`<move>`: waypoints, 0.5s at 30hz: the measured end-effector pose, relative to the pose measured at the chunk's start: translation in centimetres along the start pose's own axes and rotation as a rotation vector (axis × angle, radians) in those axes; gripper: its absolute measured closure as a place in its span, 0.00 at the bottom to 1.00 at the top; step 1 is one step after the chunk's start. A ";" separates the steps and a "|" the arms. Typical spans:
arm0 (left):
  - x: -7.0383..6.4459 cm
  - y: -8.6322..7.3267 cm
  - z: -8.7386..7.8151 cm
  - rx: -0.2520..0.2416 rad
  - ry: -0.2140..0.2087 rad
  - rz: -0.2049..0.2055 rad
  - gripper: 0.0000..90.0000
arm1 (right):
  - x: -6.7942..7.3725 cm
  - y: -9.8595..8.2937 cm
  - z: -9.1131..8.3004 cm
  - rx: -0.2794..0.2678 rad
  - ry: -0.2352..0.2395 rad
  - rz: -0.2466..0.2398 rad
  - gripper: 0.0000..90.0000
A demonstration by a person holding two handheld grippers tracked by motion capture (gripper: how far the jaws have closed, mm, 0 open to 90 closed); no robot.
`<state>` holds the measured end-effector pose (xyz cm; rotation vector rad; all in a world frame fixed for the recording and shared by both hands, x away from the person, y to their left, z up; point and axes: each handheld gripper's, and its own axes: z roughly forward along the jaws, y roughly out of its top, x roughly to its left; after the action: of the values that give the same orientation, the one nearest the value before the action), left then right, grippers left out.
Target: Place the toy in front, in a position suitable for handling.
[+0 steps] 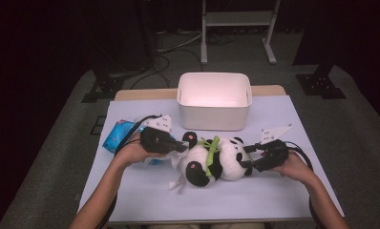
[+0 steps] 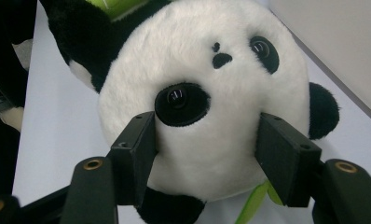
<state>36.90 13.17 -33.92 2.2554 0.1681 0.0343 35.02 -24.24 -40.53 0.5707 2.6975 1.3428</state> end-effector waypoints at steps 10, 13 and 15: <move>-0.8 3.0 2.7 0.003 -0.059 0.058 0.99 | 0.2 0.0 -0.3 0.013 -0.010 -0.009 0.41; -0.9 3.6 3.5 0.012 -0.075 0.071 0.99 | 0.2 0.0 -0.6 0.015 -0.013 -0.013 0.41; -0.9 3.9 3.9 0.015 -0.087 0.076 0.99 | 0.2 0.0 -0.9 0.017 -0.012 -0.017 0.42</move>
<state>36.74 7.56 -33.39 2.2723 0.0365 -0.0248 34.59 -24.84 -39.90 0.5539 2.7001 1.3090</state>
